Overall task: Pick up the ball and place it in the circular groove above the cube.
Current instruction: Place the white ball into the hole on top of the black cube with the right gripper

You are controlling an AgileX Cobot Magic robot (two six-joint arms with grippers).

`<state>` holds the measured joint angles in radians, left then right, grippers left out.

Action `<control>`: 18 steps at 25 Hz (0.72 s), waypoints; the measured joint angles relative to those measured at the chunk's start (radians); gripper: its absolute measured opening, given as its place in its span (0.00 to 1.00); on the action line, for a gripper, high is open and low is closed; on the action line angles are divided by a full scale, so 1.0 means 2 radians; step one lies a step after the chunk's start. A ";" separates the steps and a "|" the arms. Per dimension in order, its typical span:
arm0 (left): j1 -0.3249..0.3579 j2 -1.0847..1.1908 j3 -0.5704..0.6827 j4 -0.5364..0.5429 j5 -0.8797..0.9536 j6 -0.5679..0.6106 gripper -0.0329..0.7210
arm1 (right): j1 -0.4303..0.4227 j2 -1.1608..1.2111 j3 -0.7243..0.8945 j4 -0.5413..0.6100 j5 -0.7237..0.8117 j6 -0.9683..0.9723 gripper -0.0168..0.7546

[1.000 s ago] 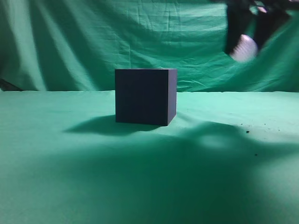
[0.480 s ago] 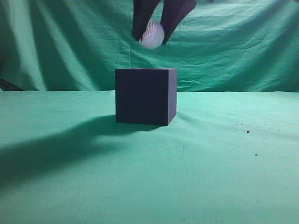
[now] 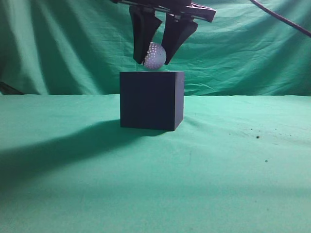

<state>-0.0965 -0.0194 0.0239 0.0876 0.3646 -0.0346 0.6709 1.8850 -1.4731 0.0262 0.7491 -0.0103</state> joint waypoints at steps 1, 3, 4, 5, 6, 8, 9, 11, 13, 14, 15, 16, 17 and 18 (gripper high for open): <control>0.000 0.000 0.000 0.000 0.000 0.000 0.04 | 0.000 0.000 0.000 0.000 -0.001 0.000 0.43; 0.000 0.000 0.000 0.000 0.000 0.000 0.04 | 0.000 0.000 0.000 -0.001 -0.002 0.000 0.57; 0.000 0.000 0.000 0.000 0.000 0.000 0.04 | 0.000 0.000 0.000 -0.001 -0.001 0.000 0.64; 0.000 0.000 0.000 0.000 0.000 0.000 0.04 | 0.000 0.000 0.000 -0.001 -0.001 -0.001 0.70; 0.000 0.000 0.000 0.000 0.000 0.000 0.04 | 0.000 0.000 0.000 -0.001 -0.001 -0.001 0.74; 0.000 0.000 0.000 0.000 0.000 0.000 0.04 | 0.000 0.000 0.000 -0.002 -0.001 -0.001 0.75; 0.000 0.000 0.000 0.000 0.000 0.000 0.04 | 0.000 0.000 0.000 -0.002 0.001 -0.001 0.75; 0.000 0.000 0.000 0.000 0.000 0.000 0.04 | 0.000 -0.002 0.000 -0.002 0.007 -0.001 0.75; 0.000 0.000 0.000 0.000 0.000 0.000 0.04 | 0.000 -0.011 -0.003 -0.002 0.021 -0.001 0.62; 0.000 0.000 0.000 0.000 0.000 0.000 0.04 | 0.000 -0.019 -0.004 -0.002 0.031 -0.001 0.54; 0.000 0.000 0.000 0.000 0.000 0.000 0.04 | 0.000 -0.029 -0.005 -0.004 0.038 -0.001 0.43; 0.000 0.000 0.000 0.000 0.000 0.000 0.04 | 0.000 -0.039 -0.005 -0.007 0.050 -0.001 0.31; 0.000 0.000 0.000 0.000 0.000 0.000 0.04 | 0.000 -0.051 -0.005 -0.010 0.063 -0.001 0.21; 0.000 0.000 0.000 0.000 0.000 0.000 0.04 | 0.000 -0.064 -0.005 -0.012 0.074 -0.001 0.13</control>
<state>-0.0965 -0.0194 0.0239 0.0876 0.3646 -0.0346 0.6709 1.7572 -1.4837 0.0018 0.8978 -0.0126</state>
